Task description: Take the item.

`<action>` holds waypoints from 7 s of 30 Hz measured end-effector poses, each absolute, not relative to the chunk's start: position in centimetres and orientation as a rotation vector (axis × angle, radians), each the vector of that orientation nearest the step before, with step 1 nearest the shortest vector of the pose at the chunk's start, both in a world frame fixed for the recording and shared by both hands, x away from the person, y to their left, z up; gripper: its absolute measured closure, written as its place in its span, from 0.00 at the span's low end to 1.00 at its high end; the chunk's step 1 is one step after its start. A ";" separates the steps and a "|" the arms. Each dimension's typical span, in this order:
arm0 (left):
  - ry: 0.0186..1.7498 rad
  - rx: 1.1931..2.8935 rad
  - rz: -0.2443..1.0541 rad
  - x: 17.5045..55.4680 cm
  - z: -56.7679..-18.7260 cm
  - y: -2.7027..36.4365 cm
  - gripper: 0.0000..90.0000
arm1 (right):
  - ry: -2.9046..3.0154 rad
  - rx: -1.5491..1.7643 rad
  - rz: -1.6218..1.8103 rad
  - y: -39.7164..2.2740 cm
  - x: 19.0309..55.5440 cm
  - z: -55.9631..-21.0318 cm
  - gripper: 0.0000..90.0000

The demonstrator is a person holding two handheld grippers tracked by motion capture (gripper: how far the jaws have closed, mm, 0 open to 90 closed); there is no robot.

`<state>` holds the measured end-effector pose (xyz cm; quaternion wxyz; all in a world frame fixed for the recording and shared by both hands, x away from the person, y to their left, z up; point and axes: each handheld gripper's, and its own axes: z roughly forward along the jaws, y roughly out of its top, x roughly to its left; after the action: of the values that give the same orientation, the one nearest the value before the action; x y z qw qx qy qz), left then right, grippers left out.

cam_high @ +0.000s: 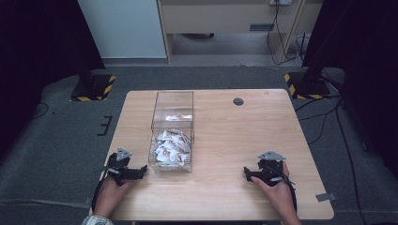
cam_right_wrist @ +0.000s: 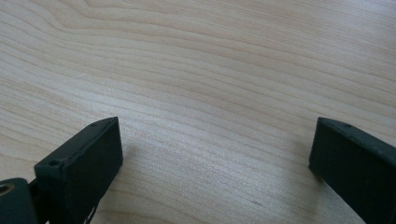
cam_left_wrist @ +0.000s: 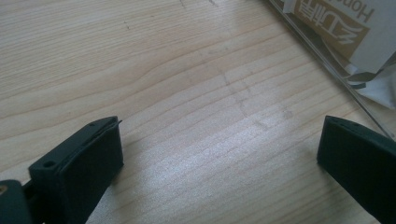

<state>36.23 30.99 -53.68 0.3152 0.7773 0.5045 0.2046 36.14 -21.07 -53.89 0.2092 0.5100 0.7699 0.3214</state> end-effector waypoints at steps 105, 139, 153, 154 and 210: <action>1.331 2.049 0.541 36.2 -53.7 31.0 0.00 | 2.204 1.229 1.000 -17.4 33.5 -49.1 0.26; 1.332 2.045 0.540 36.1 -53.7 31.0 0.00 | 2.344 1.136 0.945 -12.3 38.7 -45.3 0.38; 1.332 2.046 0.540 36.1 -53.7 31.0 0.00 | 2.366 1.095 0.976 -10.5 39.7 -43.1 0.42; 1.332 2.046 0.540 36.1 -53.7 31.0 0.00 | 2.365 1.095 0.979 -10.3 39.7 -43.0 0.42; 1.332 2.045 0.540 36.1 -53.7 31.0 0.00 | 2.425 0.893 1.096 -1.5 42.0 -37.6 0.60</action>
<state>36.13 30.99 -53.69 0.3153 0.7764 0.5057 0.2051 42.04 -1.45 -37.58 0.1663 0.3136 0.8519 0.3851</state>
